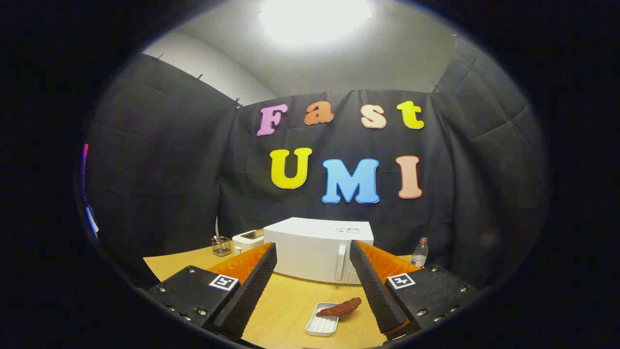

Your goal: Open the microwave, put the food inside, and close the microwave door.

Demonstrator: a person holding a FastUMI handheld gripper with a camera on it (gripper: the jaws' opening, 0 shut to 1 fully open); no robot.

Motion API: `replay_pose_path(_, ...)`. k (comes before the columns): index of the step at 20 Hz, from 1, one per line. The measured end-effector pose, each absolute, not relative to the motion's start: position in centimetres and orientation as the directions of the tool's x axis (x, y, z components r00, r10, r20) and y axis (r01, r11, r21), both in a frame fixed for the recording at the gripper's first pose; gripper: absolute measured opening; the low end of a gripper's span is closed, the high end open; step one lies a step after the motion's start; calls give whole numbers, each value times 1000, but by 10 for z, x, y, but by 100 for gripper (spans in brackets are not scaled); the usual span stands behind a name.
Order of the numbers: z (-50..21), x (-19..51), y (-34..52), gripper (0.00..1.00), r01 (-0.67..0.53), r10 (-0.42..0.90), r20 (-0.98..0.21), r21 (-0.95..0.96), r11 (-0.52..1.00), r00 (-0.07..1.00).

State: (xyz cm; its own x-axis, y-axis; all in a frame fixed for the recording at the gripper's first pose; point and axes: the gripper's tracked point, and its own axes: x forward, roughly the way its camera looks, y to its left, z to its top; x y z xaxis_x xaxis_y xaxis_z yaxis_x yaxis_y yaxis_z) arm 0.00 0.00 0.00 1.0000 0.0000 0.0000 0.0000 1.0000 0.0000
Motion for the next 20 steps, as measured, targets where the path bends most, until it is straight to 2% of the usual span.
replay_pose_path(10,0,7,-6,96,7,-8,39,33,999,999)
replay_pose_path(20,-35,45,-17,96,51,-52,15,31,998,999)
